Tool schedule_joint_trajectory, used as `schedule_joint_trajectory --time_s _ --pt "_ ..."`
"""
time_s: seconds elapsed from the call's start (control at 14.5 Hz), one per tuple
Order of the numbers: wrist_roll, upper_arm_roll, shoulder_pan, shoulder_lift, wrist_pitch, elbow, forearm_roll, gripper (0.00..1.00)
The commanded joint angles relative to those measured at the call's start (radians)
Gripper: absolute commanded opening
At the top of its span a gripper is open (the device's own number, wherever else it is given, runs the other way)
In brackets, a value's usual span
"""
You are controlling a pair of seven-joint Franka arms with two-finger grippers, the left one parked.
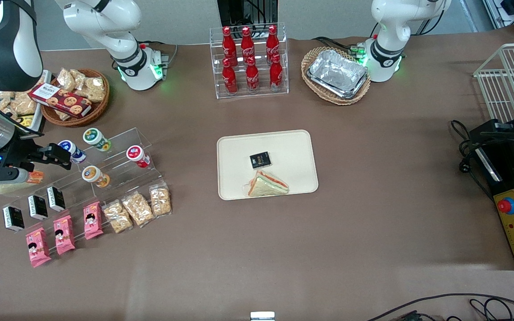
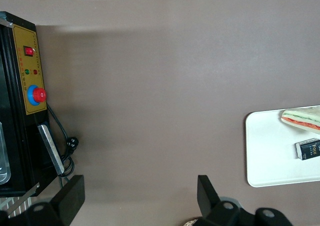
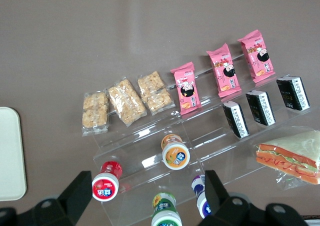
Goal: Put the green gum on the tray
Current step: 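Move the right gripper over the green-labelled gum bottle on the acrylic rack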
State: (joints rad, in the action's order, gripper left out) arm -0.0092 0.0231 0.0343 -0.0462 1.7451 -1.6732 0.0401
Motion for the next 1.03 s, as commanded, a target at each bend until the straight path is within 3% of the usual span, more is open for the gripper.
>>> schedule_joint_trajectory --time_s 0.0,0.41,0.96 --pt "0.008 0.003 0.004 0.009 -0.028 0.007 -0.014 1.00" --pt "0.003 0.006 -0.001 0.034 -0.035 -0.009 -0.013 1.00" --pt "-0.035 0.014 -0.010 0.330 0.105 -0.382 0.003 1.00"
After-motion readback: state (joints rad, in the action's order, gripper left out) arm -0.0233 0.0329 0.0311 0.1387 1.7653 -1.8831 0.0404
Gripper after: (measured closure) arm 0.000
